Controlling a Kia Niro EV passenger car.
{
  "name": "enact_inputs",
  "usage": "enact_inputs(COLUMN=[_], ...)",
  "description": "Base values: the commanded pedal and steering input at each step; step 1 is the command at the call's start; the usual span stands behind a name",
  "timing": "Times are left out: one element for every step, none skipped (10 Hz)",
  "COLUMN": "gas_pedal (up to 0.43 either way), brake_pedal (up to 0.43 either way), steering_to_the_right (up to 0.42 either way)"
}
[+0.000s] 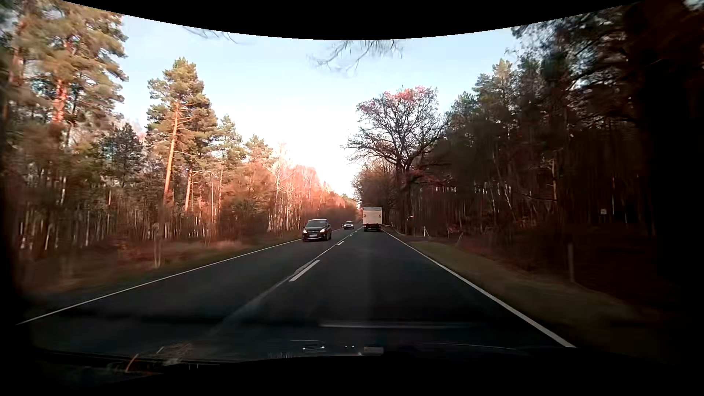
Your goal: Follow the waypoints while adhering to traffic rules and regulations
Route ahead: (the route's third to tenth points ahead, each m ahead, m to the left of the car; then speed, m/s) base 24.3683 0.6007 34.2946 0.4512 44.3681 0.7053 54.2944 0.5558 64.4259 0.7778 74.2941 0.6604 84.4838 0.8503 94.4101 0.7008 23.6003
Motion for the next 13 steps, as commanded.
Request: enact_inputs(gas_pedal=[0.118,0.118,0.11,0.11,0.11,0.11,0.11,0.11,0.11,0.118,0.118,0.118,0.118], brake_pedal=[0.0,0.0,0.0,0.0,0.0,0.0,0.0,0.0,0.0,0.0,0.0,0.0,0.0], steering_to_the_right=[-0.003,-0.003,-0.003,-0.003,-0.003,-0.003,-0.003,-0.001,-0.001,-0.001,-0.001,-0.001,-0.001])
